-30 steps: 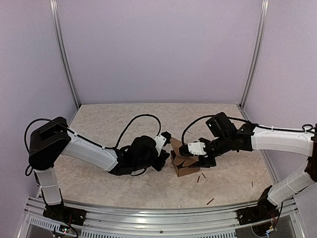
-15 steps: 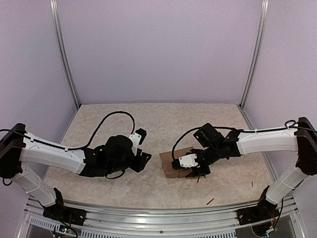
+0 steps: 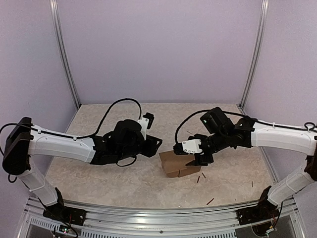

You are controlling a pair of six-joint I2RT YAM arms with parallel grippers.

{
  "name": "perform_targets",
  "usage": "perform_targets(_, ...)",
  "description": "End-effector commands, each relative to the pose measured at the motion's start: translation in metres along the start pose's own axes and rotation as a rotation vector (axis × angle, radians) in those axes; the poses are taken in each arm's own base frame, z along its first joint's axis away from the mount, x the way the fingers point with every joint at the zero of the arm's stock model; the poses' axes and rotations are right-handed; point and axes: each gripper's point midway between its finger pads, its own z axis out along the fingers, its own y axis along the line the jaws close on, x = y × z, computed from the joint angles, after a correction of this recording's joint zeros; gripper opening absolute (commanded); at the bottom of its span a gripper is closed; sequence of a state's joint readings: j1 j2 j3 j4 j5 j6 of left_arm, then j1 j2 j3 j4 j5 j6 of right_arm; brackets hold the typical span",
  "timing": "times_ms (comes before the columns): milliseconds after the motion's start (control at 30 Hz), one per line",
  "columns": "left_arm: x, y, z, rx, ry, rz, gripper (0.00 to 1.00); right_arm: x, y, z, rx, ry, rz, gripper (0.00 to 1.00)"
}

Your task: Fold the paper box

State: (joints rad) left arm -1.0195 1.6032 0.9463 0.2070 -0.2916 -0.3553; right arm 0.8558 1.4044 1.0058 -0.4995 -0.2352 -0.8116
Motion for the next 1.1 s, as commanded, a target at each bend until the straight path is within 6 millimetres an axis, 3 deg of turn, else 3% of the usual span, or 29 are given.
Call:
perform_targets(0,0.014,0.013,0.003,-0.047,0.06,-0.071,0.51,0.001,-0.012,-0.019,0.029,-0.031,0.096,0.66)
perform_targets(133,0.029,0.013,-0.002,-0.031,0.1,-0.112,0.5,0.024,-0.055,-0.022,0.089,-0.09,0.334,0.63)
perform_targets(233,0.035,0.018,-0.006,-0.046,0.107,-0.104,0.5,0.05,-0.079,-0.017,0.055,-0.132,0.535,0.54)
perform_targets(333,0.039,0.025,-0.009,-0.069,0.113,-0.078,0.5,0.069,-0.078,-0.001,-0.019,-0.131,0.634,0.46)
perform_targets(433,0.044,0.03,-0.01,-0.091,0.13,-0.051,0.5,0.076,-0.067,0.011,-0.11,-0.145,0.678,0.39)
perform_targets(567,0.052,0.037,-0.006,-0.116,0.154,-0.039,0.5,0.083,-0.053,0.023,-0.188,-0.138,0.686,0.2)
perform_targets(800,0.058,0.041,-0.001,-0.131,0.179,-0.036,0.49,0.111,-0.05,0.041,-0.19,-0.056,0.75,0.17)
perform_targets(1067,0.05,0.05,-0.006,-0.163,0.157,-0.017,0.49,0.138,-0.051,0.037,-0.176,-0.036,0.822,0.16)
